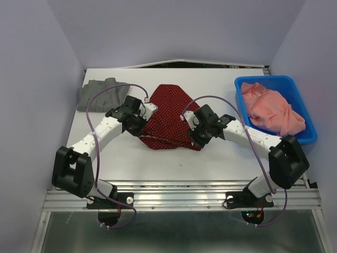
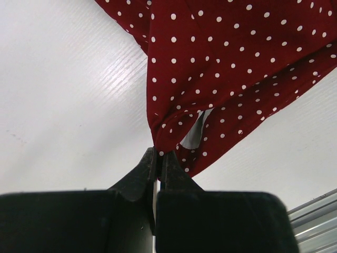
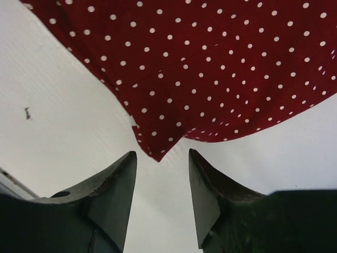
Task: Fold and stack the skirts
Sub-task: Flatten the skirt out
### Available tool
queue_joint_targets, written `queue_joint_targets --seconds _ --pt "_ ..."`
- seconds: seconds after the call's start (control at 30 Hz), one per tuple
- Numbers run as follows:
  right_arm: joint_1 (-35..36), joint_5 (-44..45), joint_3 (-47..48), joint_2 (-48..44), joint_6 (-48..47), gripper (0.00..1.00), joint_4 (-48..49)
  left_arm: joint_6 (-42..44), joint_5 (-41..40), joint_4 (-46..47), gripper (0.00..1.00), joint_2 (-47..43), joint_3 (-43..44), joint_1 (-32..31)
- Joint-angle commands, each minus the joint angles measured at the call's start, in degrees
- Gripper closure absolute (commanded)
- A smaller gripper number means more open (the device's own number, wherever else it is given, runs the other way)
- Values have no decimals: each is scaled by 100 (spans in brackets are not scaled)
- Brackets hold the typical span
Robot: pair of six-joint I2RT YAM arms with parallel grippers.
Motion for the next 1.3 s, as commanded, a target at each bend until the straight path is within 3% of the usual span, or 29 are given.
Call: queue_joint_targets --seconds 0.0,0.1,0.2,0.23,0.3,0.47,0.63,0.73,0.83,0.93,1.07,1.17,1.27 --pt "61 697 -222 167 28 51 678 -1 44 -119 100 15 289 -5" --pt "61 988 -327 273 19 53 863 -1 27 -127 100 15 298 -5" --pt "61 1155 -424 308 98 65 1073 -28 18 -84 100 24 298 -5" --pt "61 1225 -442 291 142 80 1144 -45 -8 -75 100 15 298 -5" --pt "61 1601 -424 204 230 98 1302 -106 -61 -40 100 15 333 -5" --pt "-254 2570 145 -280 -288 99 1549 -159 -561 -13 100 6 1085 153" --pt "-1492 2667 1402 -211 -1175 99 1795 -379 -1097 162 100 200 2511 724" --pt "-1740 2799 2307 -114 -1491 99 1866 -301 -1221 451 100 78 3257 839" --pt "-1741 2748 3028 -157 -1572 99 1665 -195 -976 532 100 -142 3479 830" --pt "-1741 2457 3364 -280 -1501 99 787 7 -808 435 100 -458 3419 769" --pt "-1741 2422 2776 -859 -1774 99 391 323 -791 173 100 -1117 2770 708" --pt "-1689 1906 2627 -1010 -1712 99 -889 850 -1063 -449 100 -1452 2278 113" --pt "-1470 1281 2197 -958 -1599 99 -1473 1062 -382 -1004 100 -1558 1786 -144"
